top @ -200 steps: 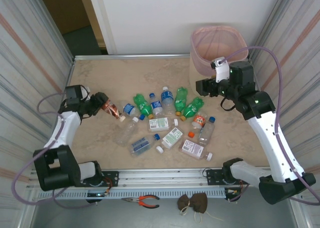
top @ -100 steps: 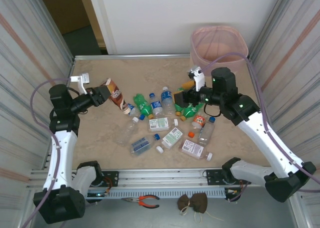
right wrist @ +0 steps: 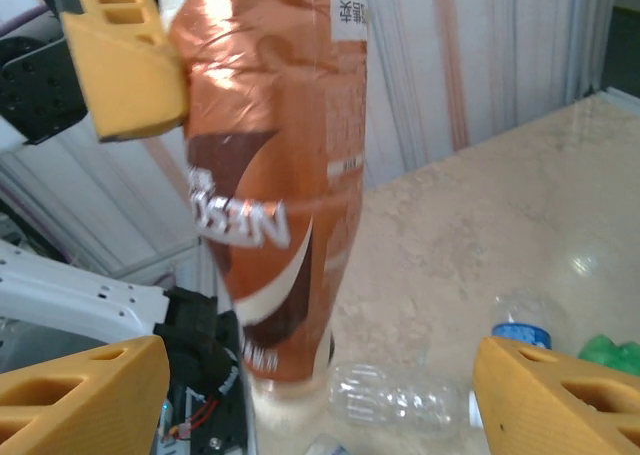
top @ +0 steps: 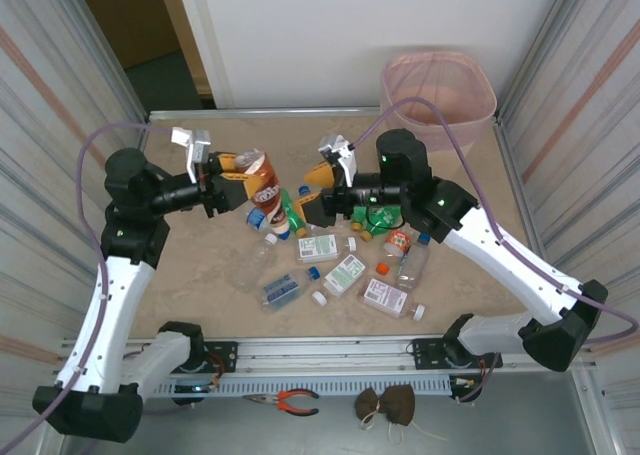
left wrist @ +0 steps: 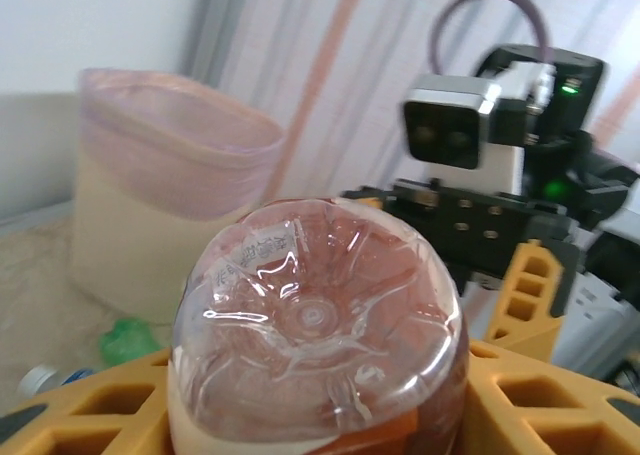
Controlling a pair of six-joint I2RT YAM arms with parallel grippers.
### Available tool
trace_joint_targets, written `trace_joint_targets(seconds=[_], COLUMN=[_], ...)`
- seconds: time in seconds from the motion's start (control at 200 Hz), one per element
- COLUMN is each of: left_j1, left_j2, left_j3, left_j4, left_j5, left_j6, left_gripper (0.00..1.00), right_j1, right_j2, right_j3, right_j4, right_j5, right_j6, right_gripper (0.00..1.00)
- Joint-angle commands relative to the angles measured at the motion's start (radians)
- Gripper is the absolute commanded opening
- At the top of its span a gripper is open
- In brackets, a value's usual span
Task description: Put the plastic bottles in the bin
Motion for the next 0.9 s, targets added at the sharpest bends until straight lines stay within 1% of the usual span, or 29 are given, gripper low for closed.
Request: trace_joint_targets(seconds=[0.0,0.115,0.321,0.561,0.792,0.892], left_j1=[-0.067,-0.129,-0.177,-0.188,-0.190,-0.191], left_j2=[0.032,0.054,0.083,0.092,0.085,0.078], left_j3=[0.078,0.113,0.138,0.140,0.134,0.132], left_j4=[-0.046,-0.070,-0.060,-0.059,-0.057,-0.053], left_j5=[0.037,0.013,0.002,-0.004,-0.026,-0.029], left_j6=[0.093,0.124,0.126,0.131,0.127,0.123], left_gripper=[0.53,0.53,0.53,0.53,0.53,0.54], right_j1=[0.025,0.044,0.060,0.059,0.060,0.060], right_j2=[0.015,0.021,0.021,0.025,0.024,0.023], right_j3=[0.045,0.049,0.045,0.048,0.045,0.046], right_j4=[0.066,0.105,0.149,0.171,0.165,0.165], right_j5=[-0.044,-0.069,-0.077,-0.063,-0.064,-0.064], right_j6=[0.012,0.023,0.034,0.057,0.062,0.067], right_gripper=[0.80,0.80,0.78,0.63,0.54,0.53])
